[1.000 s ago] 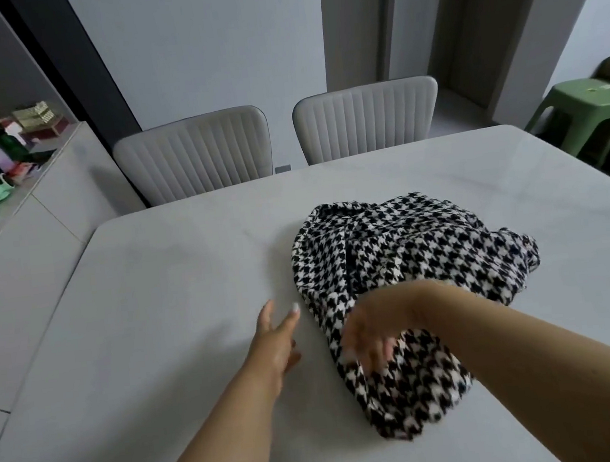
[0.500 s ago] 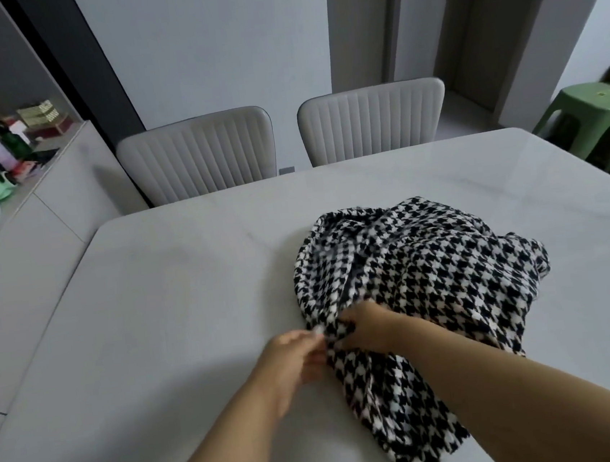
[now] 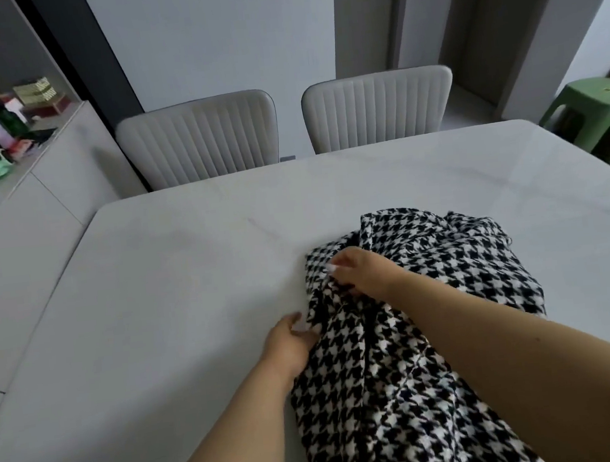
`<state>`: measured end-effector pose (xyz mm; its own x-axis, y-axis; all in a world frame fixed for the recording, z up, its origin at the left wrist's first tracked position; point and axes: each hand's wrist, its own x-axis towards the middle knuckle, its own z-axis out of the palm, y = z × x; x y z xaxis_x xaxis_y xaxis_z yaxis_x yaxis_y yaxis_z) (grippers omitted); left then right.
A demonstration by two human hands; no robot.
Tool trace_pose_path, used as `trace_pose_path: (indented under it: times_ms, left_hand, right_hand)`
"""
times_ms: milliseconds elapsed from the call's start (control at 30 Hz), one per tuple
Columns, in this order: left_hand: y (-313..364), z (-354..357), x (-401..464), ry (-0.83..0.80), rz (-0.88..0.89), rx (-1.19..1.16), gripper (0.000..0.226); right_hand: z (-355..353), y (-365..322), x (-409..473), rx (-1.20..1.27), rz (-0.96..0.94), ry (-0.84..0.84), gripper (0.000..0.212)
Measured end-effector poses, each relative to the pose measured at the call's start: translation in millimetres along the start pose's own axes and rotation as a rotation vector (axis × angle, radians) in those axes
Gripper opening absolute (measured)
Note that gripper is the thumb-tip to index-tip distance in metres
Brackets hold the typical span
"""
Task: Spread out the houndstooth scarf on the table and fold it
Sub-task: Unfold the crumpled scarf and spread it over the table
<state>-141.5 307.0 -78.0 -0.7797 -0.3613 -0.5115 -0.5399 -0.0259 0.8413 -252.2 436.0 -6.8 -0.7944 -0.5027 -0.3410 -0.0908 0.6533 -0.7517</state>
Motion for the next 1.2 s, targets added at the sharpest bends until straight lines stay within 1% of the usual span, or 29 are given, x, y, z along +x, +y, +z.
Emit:
trace_pose_path:
  times_ms: [33,67,100,167,200,233,267,300,367,433,467,533,567,633,700,767,800,833,867,900,933,967,1000,1033,1067,1100,1133,1167,1200]
  left_hand:
    - [-3.0,-0.2,0.3,0.015,0.011,-0.024,0.026]
    - [-2.6,-3.4,-1.5,0.054,0.035,-0.101,0.011]
    - [-1.5,-11.8,-1.6,0.112,0.055,-0.223,0.016]
    - [5.0,-41.4,-5.9,0.234,0.057,-0.581,0.022]
    - [6.7,-57.8,-10.8,0.258,0.038,-0.709,0.024]
    - [5.1,-71.1,-15.9,0.238,0.001,-0.751,0.027]
    - [5.0,-79.6,-25.2,0.177,-0.060,-0.681,0.031]
    - [1.0,-84.2,-31.6,0.117,-0.124,-0.543,0.035]
    - [-4.8,-84.5,-46.7,-0.017,-0.191,-0.279,0.037]
    - [-7.0,-82.8,-55.8,-0.104,-0.174,-0.031,0.039]
    - [-7.7,-83.6,-58.4,-0.125,-0.158,0.064,0.041]
    - [-9.6,-86.4,-57.5,-0.154,-0.144,0.197,0.052]
    - [-12.0,-88.8,-55.4,-0.161,-0.147,0.247,0.060]
    - [-14.5,-93.6,-53.7,-0.198,-0.155,0.326,0.065]
    - [-11.8,-97.1,-52.1,-0.189,-0.107,0.361,0.061]
    - [-0.8,-100.0,-47.5,-0.037,0.049,0.342,0.050]
    - [9.5,-101.9,-45.5,0.063,0.124,0.230,0.040]
    - [24.2,-104.0,-46.5,0.123,0.160,0.026,0.034]
    - [38.0,-109.1,-46.0,0.110,0.174,-0.207,0.036]
    - [51.3,-114.4,-47.1,0.010,0.180,-0.450,0.045]
    - [62.2,-120.0,-48.5,-0.082,0.150,-0.618,0.058]
    - [71.0,-123.1,-53.3,-0.150,0.105,-0.694,0.067]
    - [74.0,-123.8,-58.3,-0.176,0.062,-0.675,0.064]
    - [72.4,-120.5,-63.2,-0.183,0.031,-0.603,0.049]
    - [67.5,-116.4,-65.6,-0.150,0.013,-0.498,0.033]
    - [63.2,-112.0,-69.2,-0.093,0.009,-0.431,0.020]
    - [57.2,-108.8,-69.9,-0.019,0.018,-0.417,0.011]
    - [51.5,-109.1,-69.7,0.052,0.026,-0.441,0.008]
    - [45.8,-113.2,-68.8,0.114,0.049,-0.474,0.007]
  right_hand:
    - [-3.4,5.0,3.8,-0.052,0.062,-0.014,0.050]
    - [-6.2,11.2,7.8,-0.083,0.137,-0.028,0.060]
    - [-9.9,17.7,9.9,-0.091,0.212,-0.041,0.068]
    - [-15.2,30.5,14.2,-0.087,0.353,-0.021,0.078]
    - [-16.6,35.7,16.6,-0.093,0.394,0.011,0.080]
    - [-17.0,39.5,17.7,-0.115,0.415,0.049,0.080]
    - [-15.2,41.2,18.8,-0.162,0.408,0.091,0.079]
    - [-11.7,39.6,19.0,-0.221,0.365,0.133,0.076]
    - [-2.3,30.2,19.1,-0.292,0.180,0.209,0.068]
    - [10.6,17.6,20.2,-0.279,0.026,0.169,0.061]
    - [18.2,14.2,22.1,-0.276,0.034,0.101,0.058]
    - [28.5,19.1,27.3,-0.362,0.148,-0.013,0.048]
    - [31.4,21.5,27.0,-0.435,0.194,-0.028,0.042]
    - [30.5,18.6,25.3,-0.546,0.173,0.049,0.029]
    - [24.9,-3.5,23.1,-0.561,0.021,0.215,0.020]
    - [18.6,-42.5,17.7,-0.518,-0.270,0.442,0.022]
    - [17.0,-64.6,11.2,-0.478,-0.465,0.542,0.021]
    - [16.4,-85.7,0.3,-0.429,-0.659,0.583,0.019]
    - [17.7,-103.3,-12.3,-0.386,-0.823,0.529,0.016]
    - [20.9,-116.0,-26.2,-0.353,-0.943,0.378,0.015]
    - [26.8,-122.8,-39.5,-0.343,-0.973,0.177,0.015]
    - [34.3,-124.4,-50.3,-0.374,-0.919,-0.031,0.017]
    - [41.5,-120.2,-57.8,-0.399,-0.818,-0.210,0.018]
    - [47.0,-112.5,-61.5,-0.363,-0.710,-0.339,0.019]
    - [50.5,-104.8,-61.9,-0.263,-0.617,-0.387,0.020]
    - [51.1,-98.5,-59.7,-0.122,-0.550,-0.339,0.019]
    - [49.3,-90.4,-53.5,-0.009,-0.486,-0.226,0.019]
    - [44.3,-83.5,-48.0,0.007,-0.451,-0.078,0.021]
    - [38.2,-76.1,-42.3,-0.065,-0.429,0.028,0.033]
